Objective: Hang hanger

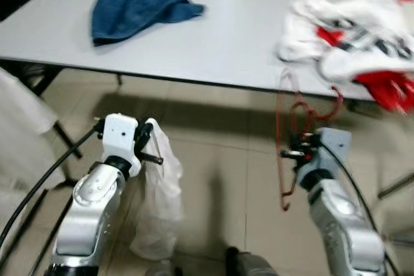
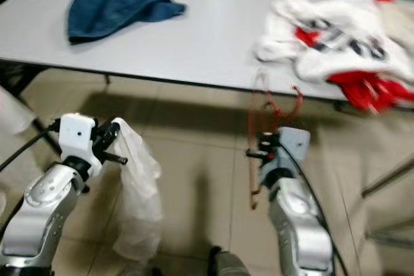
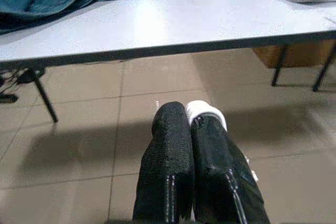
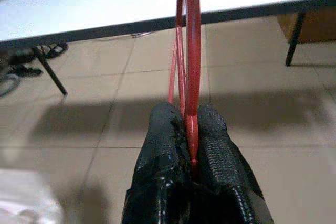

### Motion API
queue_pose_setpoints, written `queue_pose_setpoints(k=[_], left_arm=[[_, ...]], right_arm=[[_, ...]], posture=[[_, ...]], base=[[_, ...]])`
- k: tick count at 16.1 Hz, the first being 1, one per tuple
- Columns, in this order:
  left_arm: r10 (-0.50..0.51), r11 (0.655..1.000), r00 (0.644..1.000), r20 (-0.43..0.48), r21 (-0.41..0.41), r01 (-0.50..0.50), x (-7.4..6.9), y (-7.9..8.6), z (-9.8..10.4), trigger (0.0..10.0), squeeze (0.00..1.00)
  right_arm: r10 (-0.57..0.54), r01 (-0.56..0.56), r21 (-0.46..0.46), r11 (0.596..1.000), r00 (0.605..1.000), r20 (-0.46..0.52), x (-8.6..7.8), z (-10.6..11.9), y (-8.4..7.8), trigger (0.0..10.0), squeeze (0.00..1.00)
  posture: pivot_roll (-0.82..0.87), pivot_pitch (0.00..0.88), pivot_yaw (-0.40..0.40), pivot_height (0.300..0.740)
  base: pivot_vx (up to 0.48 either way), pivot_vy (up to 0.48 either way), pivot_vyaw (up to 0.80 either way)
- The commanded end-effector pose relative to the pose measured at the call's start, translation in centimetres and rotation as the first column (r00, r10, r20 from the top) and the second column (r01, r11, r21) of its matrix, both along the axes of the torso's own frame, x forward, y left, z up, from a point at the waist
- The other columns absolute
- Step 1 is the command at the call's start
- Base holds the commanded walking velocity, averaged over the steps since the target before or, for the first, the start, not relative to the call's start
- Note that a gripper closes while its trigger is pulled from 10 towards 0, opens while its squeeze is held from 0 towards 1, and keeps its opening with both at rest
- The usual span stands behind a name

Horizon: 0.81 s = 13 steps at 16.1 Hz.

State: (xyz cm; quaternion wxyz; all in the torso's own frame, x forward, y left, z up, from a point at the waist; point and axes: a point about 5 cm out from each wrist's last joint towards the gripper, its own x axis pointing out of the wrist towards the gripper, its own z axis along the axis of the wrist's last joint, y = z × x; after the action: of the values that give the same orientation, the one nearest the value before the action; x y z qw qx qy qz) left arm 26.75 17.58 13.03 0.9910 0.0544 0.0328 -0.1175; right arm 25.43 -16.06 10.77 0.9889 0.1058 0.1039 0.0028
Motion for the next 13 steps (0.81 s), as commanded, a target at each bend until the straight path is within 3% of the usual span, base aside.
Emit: queue_pose_setpoints(k=[1, 6, 10, 13], left_arm=[[-0.001, 1.000, 1.000, 0.026, -0.005, 0.001, 0.2, 0.1, 0.7, 10.0, 0.00], [0.004, 1.000, 1.000, 0.028, -0.005, -0.004, 0.3, 0.1, 0.7, 10.0, 0.00], [-0.007, 1.000, 1.000, 0.029, -0.009, 0.007, 0.4, -0.1, 0.8, 10.0, 0.00], [-0.010, 1.000, 1.000, 0.021, -0.012, 0.010, 0.4, -0.5, 0.7, 10.0, 0.00]], right_arm=[[-0.008, 0.008, 0.004, 1.000, 1.000, 0.009, 0.0, 0.2, -0.3, 10.0, 0.00], [0.100, -0.097, -0.062, 0.993, 0.994, 0.046, -0.1, 0.6, 0.8, 10.0, 0.00], [0.064, -0.062, -0.053, 0.997, 0.998, 0.029, -0.2, 0.4, 0.3, 10.0, 0.00], [0.061, -0.060, -0.045, 0.997, 0.998, 0.031, -0.2, 0.4, 0.2, 10.0, 0.00]], posture=[[-0.06, 0.138, 0.042, 0.740], [-0.07, 0.134, 0.042, 0.740], [-0.07, 0.136, 0.052, 0.740], [-0.07, 0.139, 0.054, 0.740]], base=[[0.000, 0.446, -0.64], [0.000, 0.446, 0.00], [0.000, 0.447, 0.00], [0.000, 0.000, 0.00]])
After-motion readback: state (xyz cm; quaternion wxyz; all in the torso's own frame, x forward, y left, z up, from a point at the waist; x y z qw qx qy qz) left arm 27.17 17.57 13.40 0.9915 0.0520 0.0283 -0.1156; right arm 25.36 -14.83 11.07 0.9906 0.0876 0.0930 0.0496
